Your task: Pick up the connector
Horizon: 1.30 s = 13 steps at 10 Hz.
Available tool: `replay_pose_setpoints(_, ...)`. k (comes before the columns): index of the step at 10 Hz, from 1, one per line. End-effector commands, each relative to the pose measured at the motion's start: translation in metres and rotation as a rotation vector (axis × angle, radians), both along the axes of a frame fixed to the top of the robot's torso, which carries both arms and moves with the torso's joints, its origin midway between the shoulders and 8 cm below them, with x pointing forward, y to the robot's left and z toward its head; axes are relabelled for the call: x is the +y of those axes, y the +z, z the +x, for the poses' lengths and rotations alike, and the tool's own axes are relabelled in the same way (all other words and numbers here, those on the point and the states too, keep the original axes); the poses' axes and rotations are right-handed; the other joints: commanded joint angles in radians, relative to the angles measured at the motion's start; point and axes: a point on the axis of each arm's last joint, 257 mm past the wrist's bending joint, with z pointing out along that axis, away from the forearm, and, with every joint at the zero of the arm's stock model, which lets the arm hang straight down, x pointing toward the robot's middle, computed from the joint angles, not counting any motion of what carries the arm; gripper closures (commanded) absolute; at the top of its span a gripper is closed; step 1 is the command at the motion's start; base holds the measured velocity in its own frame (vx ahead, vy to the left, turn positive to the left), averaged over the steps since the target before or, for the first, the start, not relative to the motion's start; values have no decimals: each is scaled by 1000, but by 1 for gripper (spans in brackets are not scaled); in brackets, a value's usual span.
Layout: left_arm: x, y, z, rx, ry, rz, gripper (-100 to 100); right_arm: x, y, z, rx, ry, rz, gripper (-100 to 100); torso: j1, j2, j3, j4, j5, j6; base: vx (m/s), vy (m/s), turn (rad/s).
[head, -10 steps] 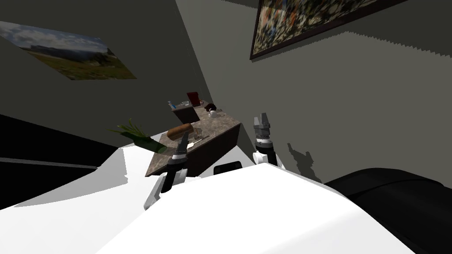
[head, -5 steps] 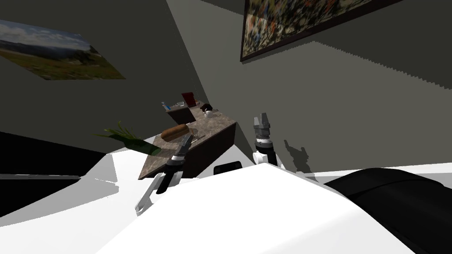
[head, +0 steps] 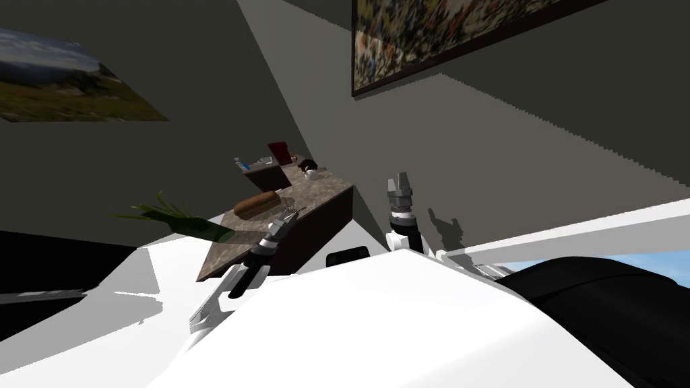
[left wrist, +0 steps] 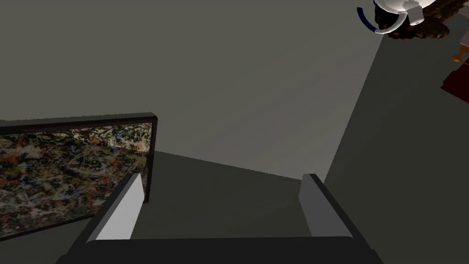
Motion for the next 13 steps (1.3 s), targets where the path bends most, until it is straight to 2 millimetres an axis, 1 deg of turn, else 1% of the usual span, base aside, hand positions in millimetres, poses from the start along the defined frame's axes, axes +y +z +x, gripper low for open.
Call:
replay_pose_setpoints(1, 6, -21, -5, 10, -24, 128, -100, 0, 0, 0, 0, 0, 0, 0, 0, 0, 0, 0, 0, 0, -54, -71, -171)
replay_pose_setpoints(2, 8, -24, -5, 18, -30, 154, -100, 0, 0, 0, 0, 0, 0, 0, 0, 0, 0, 0, 0, 1, -49, -56, -100)
replay_pose_setpoints(3, 16, -43, -9, 32, -44, 249, -100, 0, 0, 0, 0, 0, 0, 0, 1, -1, 0, 0, 0, 0, -55, -84, -201)
replay_pose_setpoints(4, 18, -43, -9, 35, -57, 282, -100, 0, 0, 0, 0, 0, 0, 0, 0, 0, 0, 0, 0, 1, -41, -66, -79)
replay_pose_setpoints(5, 27, -61, -14, 48, -75, 376, -100, 0, 0, 0, 0, 0, 0, 0, 1, -1, 0, 0, 0, 0, -42, -69, -184)
replay_pose_setpoints(6, 31, -63, -15, 55, -87, 410, -100, 0, 0, 0, 0, 0, 0, 0, 1, -1, -1, 0, 0, 0, -41, -61, -93)
replay_pose_setpoints(7, 39, -78, -21, 64, -112, 503, -100, 0, 0, 0, 0, 0, 0, 0, 1, -1, -1, 0, 0, 0, -35, -91, -187)
replay_pose_setpoints(8, 46, -83, -22, 77, -119, 538, -100, 0, 0, 0, 0, 0, 0, 0, 0, -1, -1, 0, 0, 0, -33, -66, -116)
replay_pose_setpoints(9, 56, -97, -29, 86, -150, 630, -100, 0, 0, 0, 0, 0, 0, 0, 1, -1, -1, 0, 0, 0, -43, -86, -228)
replay_pose_setpoints(10, 64, -103, -31, 103, -155, 664, -100, 0, 0, 0, 0, 0, 0, 0, 0, -1, -1, 0, 0, 1, -35, -64, -99)
replay_pose_setpoints(11, 78, -119, -40, 121, -184, 754, -100, 0, 0, 0, 0, 0, 0, 0, 1, -1, -1, 0, 0, 0, -24, -66, -180)
replay_pose_setpoints(12, 85, -122, -41, 131, -194, 788, -100, 0, 0, 0, 0, 0, 0, 0, 1, -2, -1, 0, 0, 0, -16, -56, -95)
replay_pose_setpoints(13, 98, -133, -51, 143, -234, 880, -100, 0, 0, 0, 0, 0, 0, 0, 2, -2, -1, 0, 0, 0, -21, -76, -237)
